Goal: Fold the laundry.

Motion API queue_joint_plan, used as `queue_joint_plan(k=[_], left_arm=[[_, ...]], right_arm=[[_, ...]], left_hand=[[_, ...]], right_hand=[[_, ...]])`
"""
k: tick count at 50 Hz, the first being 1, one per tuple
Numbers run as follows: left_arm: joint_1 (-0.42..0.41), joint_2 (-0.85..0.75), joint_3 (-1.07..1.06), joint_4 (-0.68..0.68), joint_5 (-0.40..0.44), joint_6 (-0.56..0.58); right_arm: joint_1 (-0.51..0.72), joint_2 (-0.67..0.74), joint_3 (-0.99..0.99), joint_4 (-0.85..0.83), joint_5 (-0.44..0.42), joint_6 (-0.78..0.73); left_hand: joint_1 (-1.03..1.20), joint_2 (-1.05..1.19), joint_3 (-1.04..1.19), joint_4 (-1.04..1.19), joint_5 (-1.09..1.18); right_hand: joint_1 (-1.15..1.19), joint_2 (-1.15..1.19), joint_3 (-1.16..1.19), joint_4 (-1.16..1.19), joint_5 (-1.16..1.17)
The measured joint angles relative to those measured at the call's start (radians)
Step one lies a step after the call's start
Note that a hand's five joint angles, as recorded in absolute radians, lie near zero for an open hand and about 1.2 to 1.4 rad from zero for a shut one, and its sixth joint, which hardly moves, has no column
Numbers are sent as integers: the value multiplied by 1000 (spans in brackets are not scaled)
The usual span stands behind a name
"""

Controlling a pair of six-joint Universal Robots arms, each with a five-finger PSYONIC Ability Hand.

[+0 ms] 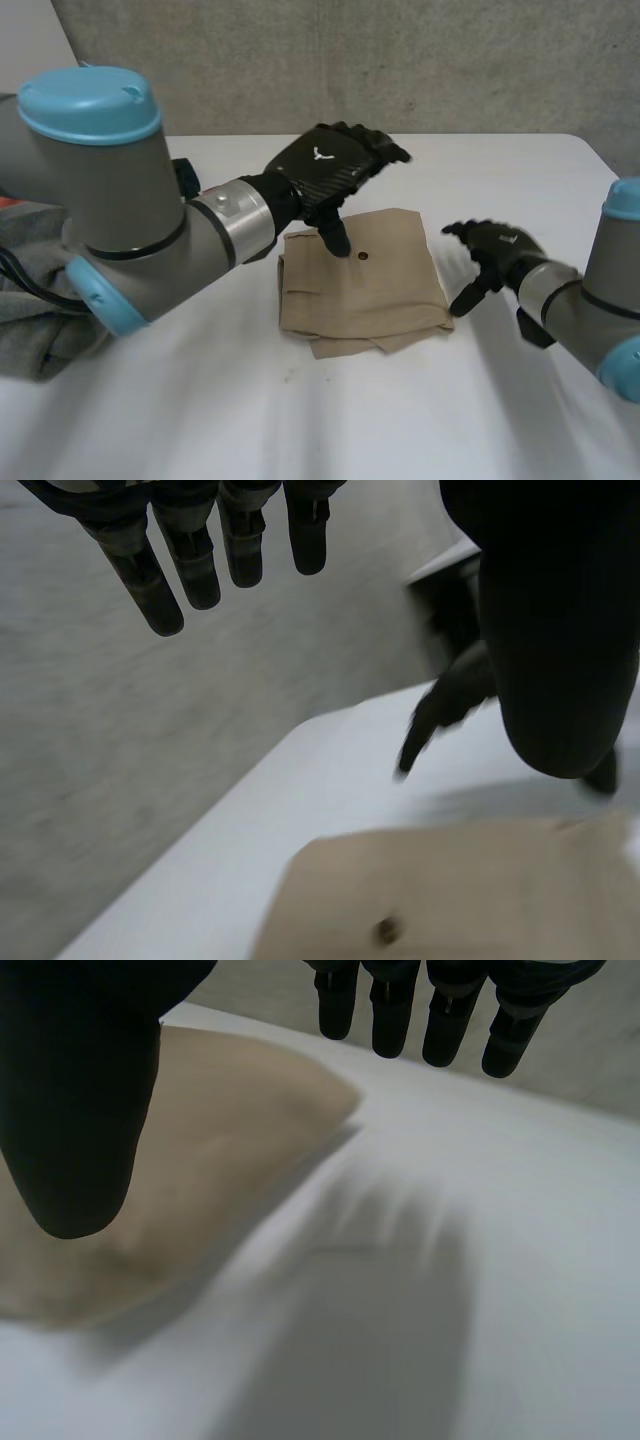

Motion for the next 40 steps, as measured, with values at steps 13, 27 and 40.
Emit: queue_joint_plan(k=[13, 27, 40], left_arm=[[26, 32, -61, -20, 167, -97], [21, 29, -70, -10, 154, -91], [25, 34, -70, -4, 153, -91]], right_arm=[[7, 84, 37, -80, -189, 144], [73, 235, -119, -122, -113, 137], [-18, 232, -321, -230, 3, 213]], left_hand=[[0, 0, 0, 0, 0], [3, 0, 0, 0, 0], [3, 0, 0, 1, 0]], right_hand=[[0, 0, 0, 0, 2], [736, 821, 746, 761, 811], [815, 920, 880, 939, 866]])
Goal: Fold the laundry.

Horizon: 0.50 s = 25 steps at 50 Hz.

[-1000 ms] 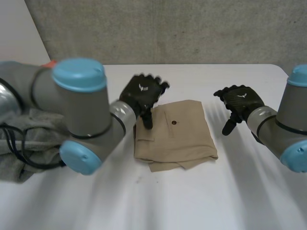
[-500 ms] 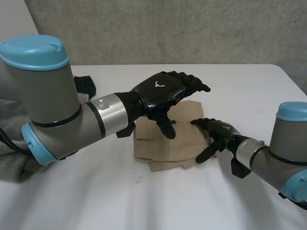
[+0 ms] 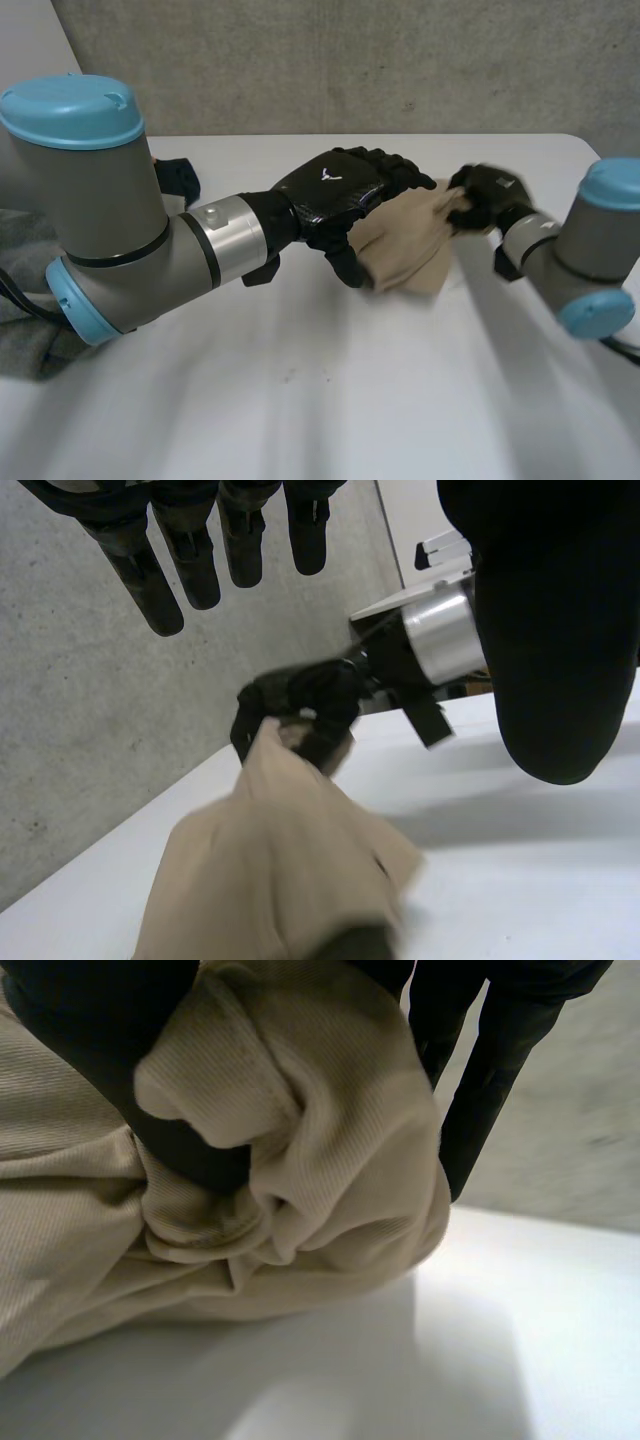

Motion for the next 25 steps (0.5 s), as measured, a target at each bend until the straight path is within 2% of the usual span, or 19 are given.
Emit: queue_joint_plan(k=[4, 5, 18, 24, 25], left_arm=[[0, 1, 1, 8, -2, 0], [-1, 1, 1, 14, -4, 0], [-14, 1, -1, 22, -20, -1], [-21, 1, -7, 21, -21, -1], [-22, 1, -8, 21, -20, -1]], right_arm=[[-63, 59, -111, 24, 12, 8], [-111, 120, -210, 57, 25, 5], [-347, 549, -922, 321, 108, -147], [-405, 611, -1031, 346, 95, -179], [-410, 613, -1035, 346, 92, -181]], left_hand=[[0, 0, 0, 0, 0], [0, 0, 0, 0, 0], [0, 0, 0, 0, 0], [0, 0, 0, 0, 0], [0, 0, 0, 0, 0]], right_hand=[[0, 0, 5, 8, 10], [0, 4, 18, 18, 10], [0, 6, 18, 28, 11], [0, 6, 18, 34, 11], [-106, -111, -100, -85, -103]])
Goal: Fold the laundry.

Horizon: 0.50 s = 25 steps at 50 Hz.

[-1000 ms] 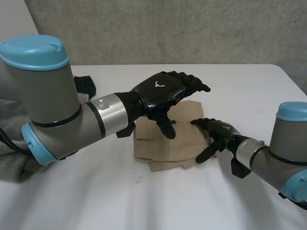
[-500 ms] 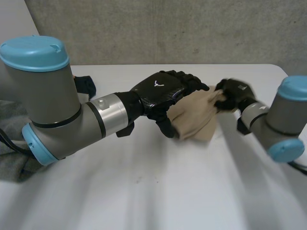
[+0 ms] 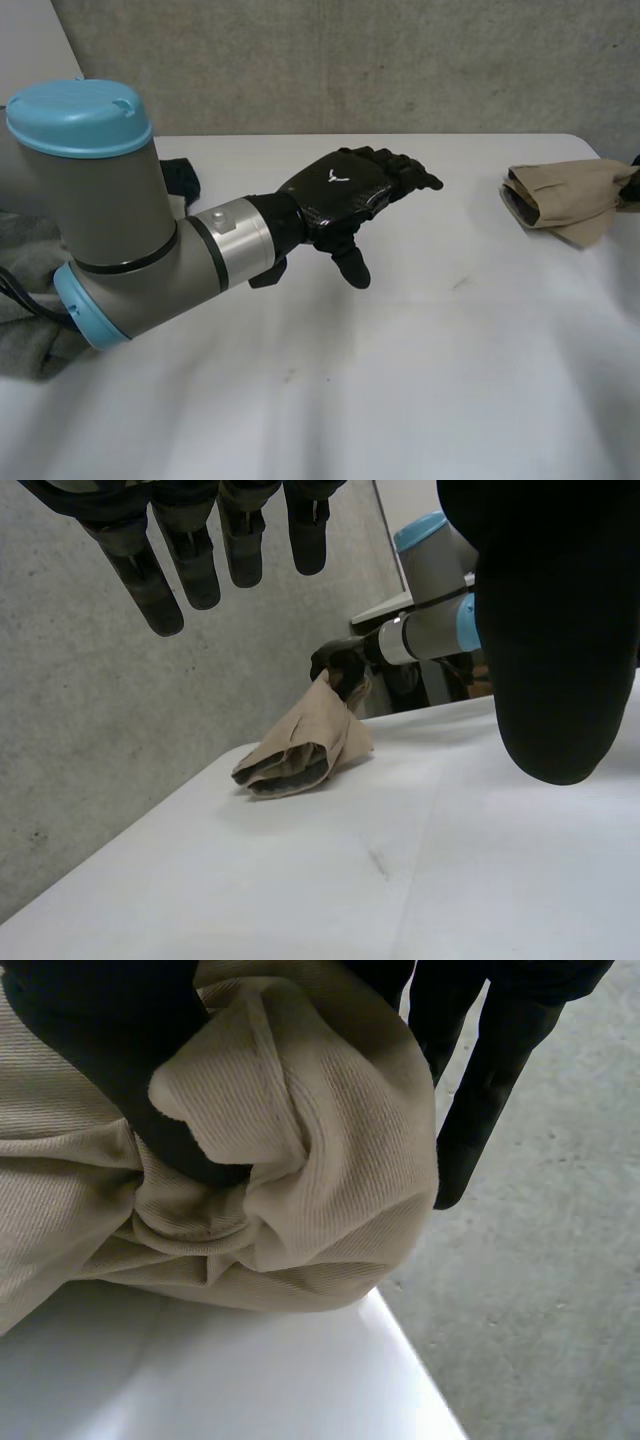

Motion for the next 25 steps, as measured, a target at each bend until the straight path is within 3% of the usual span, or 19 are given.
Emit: queue_joint_plan(k=[3, 7, 15, 20, 25], left_arm=[[-2, 0, -3, 1, 1, 0], [-3, 0, -5, 1, 1, 0], [-4, 3, -6, 1, 0, 0], [-2, 19, -8, 0, -10, 0], [7, 48, -11, 2, -57, 0]], right_arm=[[-9, 0, 1, -1, -7, -9], [-10, -4, 18, -3, 8, -53], [-1, -68, 113, -13, 121, -232], [15, -218, 305, -77, 121, -308], [38, -418, 596, -267, 108, -384]], left_hand=[[0, 0, 0, 0, 0], [0, 0, 0, 0, 0], [0, 0, 0, 0, 0], [0, 1, 0, 0, 0], [0, 1, 0, 0, 0]], right_hand=[[-498, -516, -499, -496, -483], [-708, -805, -774, -835, -756], [-708, -810, -780, -854, -760], [-708, -810, -780, -854, -760], [-708, -810, -780, -854, -760]])
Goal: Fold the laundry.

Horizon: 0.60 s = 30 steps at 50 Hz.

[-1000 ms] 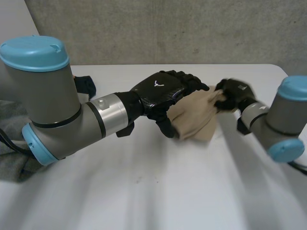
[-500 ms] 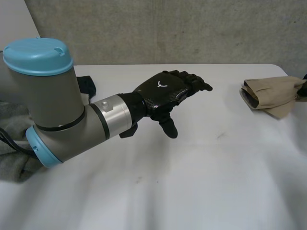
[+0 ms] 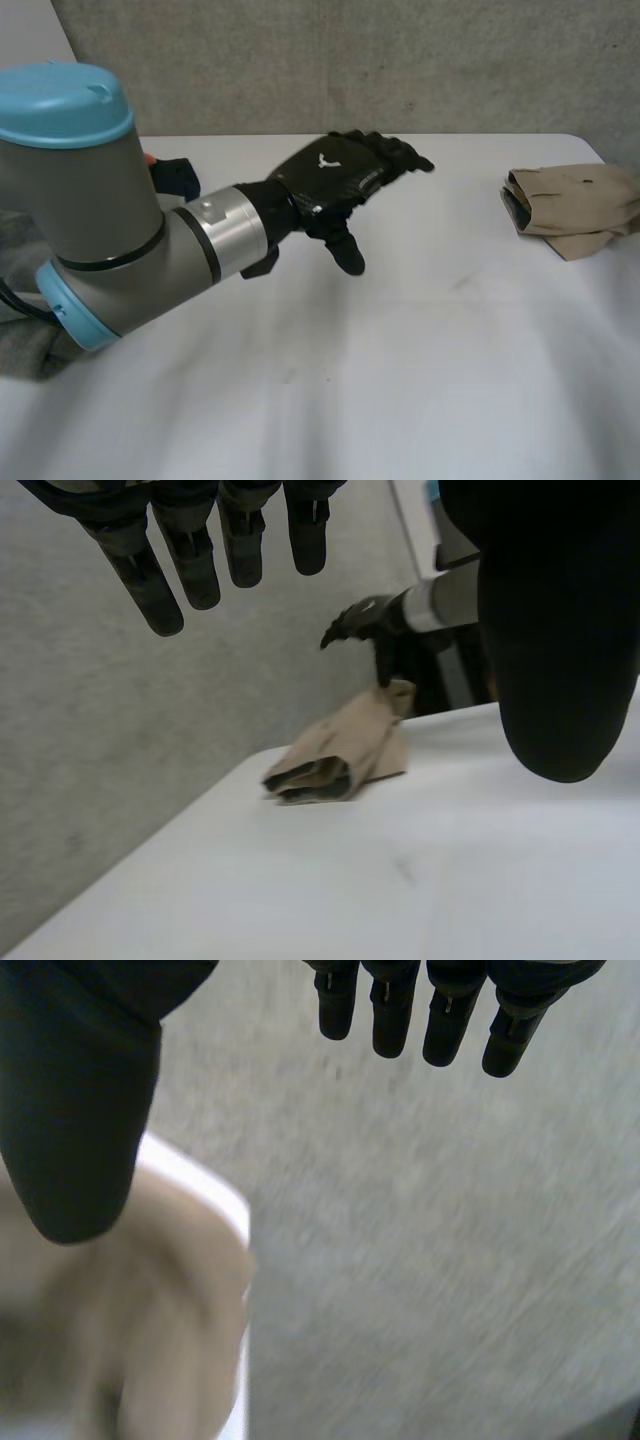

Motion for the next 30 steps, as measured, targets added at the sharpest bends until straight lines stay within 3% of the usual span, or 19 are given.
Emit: queue_joint_plan(k=[7, 10, 11, 16, 21, 26, 29, 30], left_arm=[[48, 47, -11, 18, -209, 8], [97, 68, -33, 30, -330, 34], [132, 76, -51, 35, -390, 65], [264, 80, -131, 53, -523, 245], [410, 30, -225, 95, -558, 501], [521, -58, -269, 163, -550, 673], [554, -107, -273, 202, -540, 720], [561, -124, -271, 216, -535, 729]], right_arm=[[41, -289, 439, -321, -37, -124], [85, -390, 619, -417, -134, -202], [110, -435, 703, -438, -204, -244], [164, -552, 888, -378, -377, -338], [177, -607, 961, -219, -429, -364], [174, -614, 986, -128, -430, -358], [172, -612, 996, -111, -427, -352], [171, -610, 999, -109, -425, -350]], left_hand=[[-1, -1, 0, -1, 0], [-3, -1, 0, -1, 0], [-3, -1, 0, -1, 0], [-3, -1, 0, -1, 0], [-3, -1, 0, -1, 0], [27, 23, 19, 20, 16], [311, 255, 248, 257, 241], [568, 480, 470, 481, 457]], right_hand=[[0, 0, 0, 0, 0], [0, 0, 0, 0, 0], [0, 0, 0, 0, 0], [0, 0, 0, 0, 0], [0, 0, 0, 0, 0], [0, 0, 0, 0, 0], [0, 0, 0, 0, 0], [0, 0, 0, 0, 0]])
